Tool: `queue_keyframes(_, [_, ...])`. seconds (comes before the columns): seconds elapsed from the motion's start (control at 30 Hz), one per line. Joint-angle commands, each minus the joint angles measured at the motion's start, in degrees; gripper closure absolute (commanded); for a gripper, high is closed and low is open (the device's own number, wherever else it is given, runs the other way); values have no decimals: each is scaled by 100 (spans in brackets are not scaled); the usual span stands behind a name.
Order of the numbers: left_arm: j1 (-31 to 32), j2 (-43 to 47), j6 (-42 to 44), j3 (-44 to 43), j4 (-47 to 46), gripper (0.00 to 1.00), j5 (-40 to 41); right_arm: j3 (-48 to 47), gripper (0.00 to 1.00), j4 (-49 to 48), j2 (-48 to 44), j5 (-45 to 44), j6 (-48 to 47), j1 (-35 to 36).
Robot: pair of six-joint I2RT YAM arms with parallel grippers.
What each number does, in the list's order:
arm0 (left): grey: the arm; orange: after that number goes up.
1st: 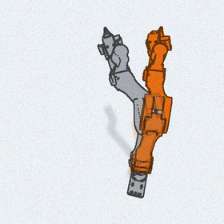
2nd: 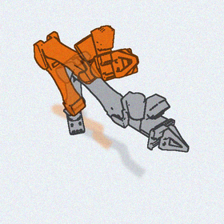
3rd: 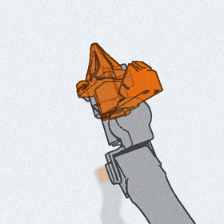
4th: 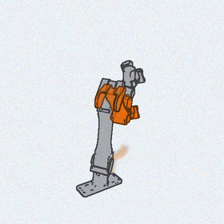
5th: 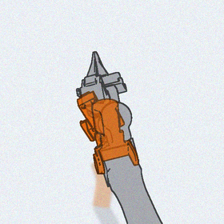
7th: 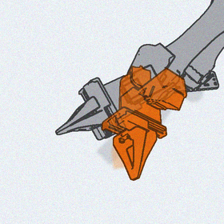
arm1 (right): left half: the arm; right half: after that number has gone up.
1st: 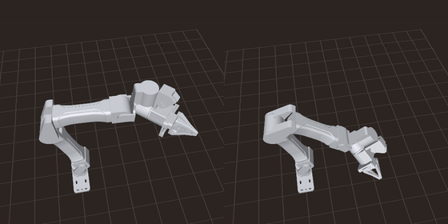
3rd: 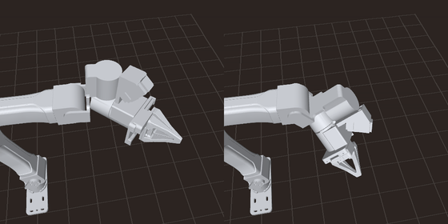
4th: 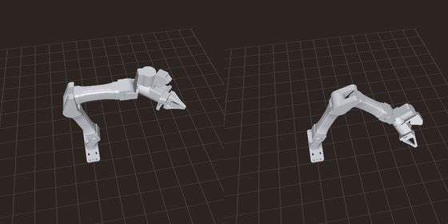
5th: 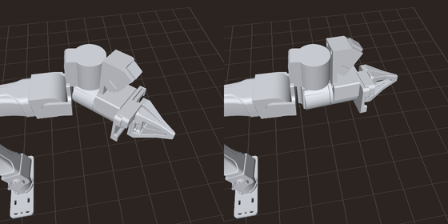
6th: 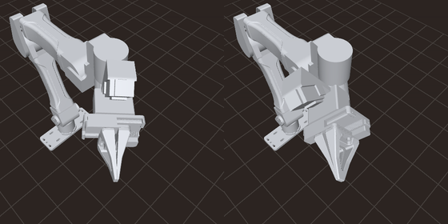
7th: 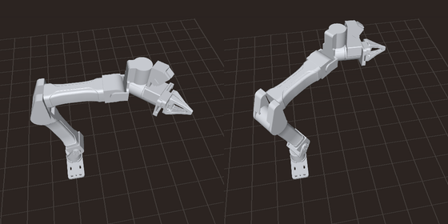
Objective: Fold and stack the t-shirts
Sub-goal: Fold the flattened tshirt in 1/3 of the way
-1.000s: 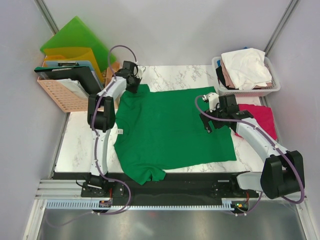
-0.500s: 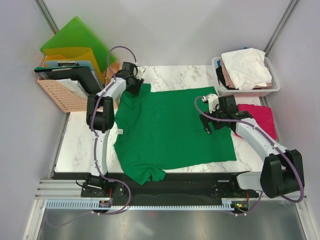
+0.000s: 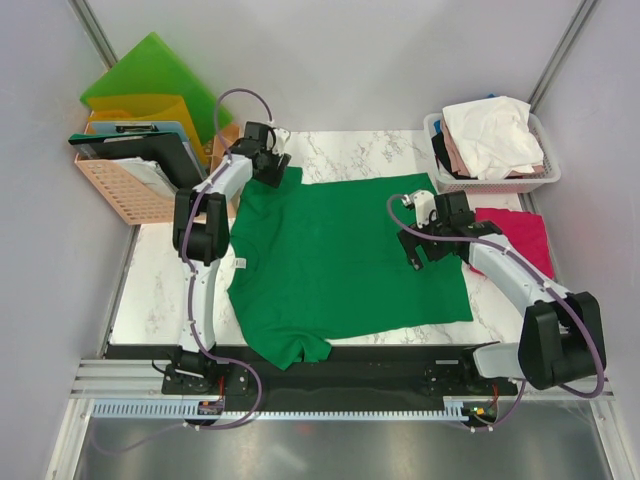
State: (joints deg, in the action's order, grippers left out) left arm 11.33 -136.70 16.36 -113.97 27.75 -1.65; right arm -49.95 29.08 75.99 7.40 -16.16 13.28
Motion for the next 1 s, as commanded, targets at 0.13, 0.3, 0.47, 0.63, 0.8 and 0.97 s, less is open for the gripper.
queue_keyframes(0.13, [-17,-777,-1,-1766,722,0,147,-85,2,-96,171,244,-54,-1])
queue_keyframes(0.3, [-26,-1200,25,-2094,899,0,139,-14,2,-96,-48,350,-89,-9])
queue_keyframes(0.47, [-26,-1429,78,-2085,978,0,139,38,2,-104,-189,499,-106,-1])
queue_keyframes(0.63, [-26,-1499,104,-2076,1066,0,130,47,2,-96,-233,552,-89,-1])
queue_keyframes(0.8, [-26,-1517,96,-2103,1083,2,130,73,2,-113,-426,526,-80,-9])
queue_keyframes(0.97, [-26,-1500,8,-2085,1302,34,51,161,2,-183,-655,535,-106,-9])
